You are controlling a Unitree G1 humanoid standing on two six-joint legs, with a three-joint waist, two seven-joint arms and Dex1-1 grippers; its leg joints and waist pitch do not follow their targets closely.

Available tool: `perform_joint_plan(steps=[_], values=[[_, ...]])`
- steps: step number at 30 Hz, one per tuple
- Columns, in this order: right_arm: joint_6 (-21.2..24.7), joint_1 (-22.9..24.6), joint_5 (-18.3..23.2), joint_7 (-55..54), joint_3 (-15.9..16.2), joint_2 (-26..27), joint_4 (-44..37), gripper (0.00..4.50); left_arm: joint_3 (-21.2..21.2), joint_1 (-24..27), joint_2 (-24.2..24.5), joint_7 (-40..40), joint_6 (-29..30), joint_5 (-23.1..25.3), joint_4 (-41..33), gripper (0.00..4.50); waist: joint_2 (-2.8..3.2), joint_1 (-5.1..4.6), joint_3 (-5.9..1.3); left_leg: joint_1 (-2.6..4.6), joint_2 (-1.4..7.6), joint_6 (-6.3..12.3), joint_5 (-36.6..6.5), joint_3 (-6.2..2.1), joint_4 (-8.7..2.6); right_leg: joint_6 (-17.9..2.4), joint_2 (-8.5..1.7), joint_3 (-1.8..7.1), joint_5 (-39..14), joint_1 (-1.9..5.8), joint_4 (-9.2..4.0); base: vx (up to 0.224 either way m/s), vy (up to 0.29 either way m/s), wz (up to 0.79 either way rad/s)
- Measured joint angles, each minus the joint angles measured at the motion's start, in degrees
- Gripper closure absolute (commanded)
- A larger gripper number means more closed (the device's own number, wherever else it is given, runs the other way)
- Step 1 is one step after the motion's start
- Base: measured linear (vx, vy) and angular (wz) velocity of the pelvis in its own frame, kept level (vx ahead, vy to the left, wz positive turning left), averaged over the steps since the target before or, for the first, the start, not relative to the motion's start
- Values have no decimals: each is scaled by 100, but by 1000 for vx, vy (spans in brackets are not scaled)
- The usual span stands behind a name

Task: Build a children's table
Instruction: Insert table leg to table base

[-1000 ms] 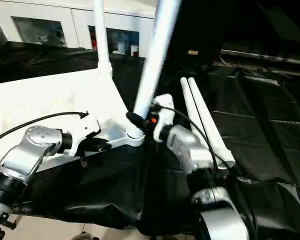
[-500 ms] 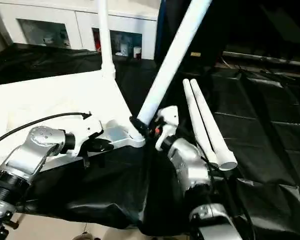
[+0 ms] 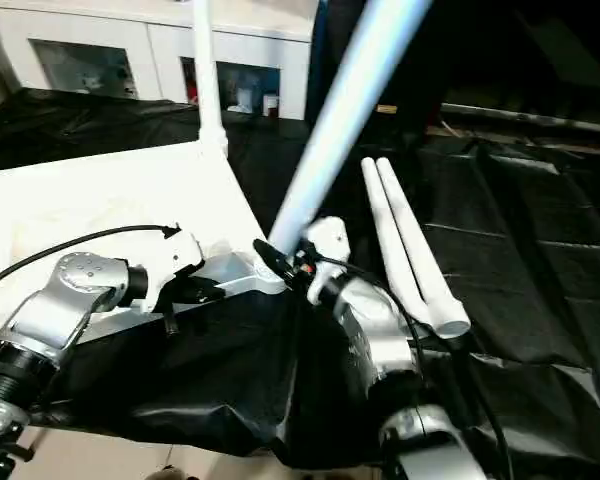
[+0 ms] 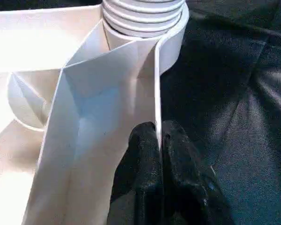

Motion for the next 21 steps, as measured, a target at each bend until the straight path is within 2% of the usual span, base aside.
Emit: perform_joint_plan(steps=[5, 10, 17, 21], values=[[447, -418, -66, 390, 121, -119, 192, 259, 9, 12, 59, -87, -51, -2, -3, 450, -16, -28, -6, 0, 2, 0, 0, -3, -2, -1, 2, -2, 1, -1, 1, 0, 0, 0], [928, -863, -18, 825, 110, -194, 476, 259, 7, 13, 147, -255, -132, -15, -15, 450, -32, -70, -8, -7, 2, 0, -1, -3, -9, -7, 2, -2, 1, -4, -2, 0, 0, 0], [1342, -1075, 140, 1398, 39, -326, 644, 259, -3, 25, 217, -511, -184, -43, -18, 450, -39, -86, -10, -8, 2, 2, -3, -1, -26, -34, 3, -7, 14, -4, -25, 0, 0, 0], [1361, -1019, 201, 1903, 15, -448, 671, 259, -27, 86, 292, -768, -289, -75, -95, 450, -50, -42, -12, -6, 1, 2, -3, -1, -31, -34, 2, -8, 14, -3, -34, 0, 0, 0]])
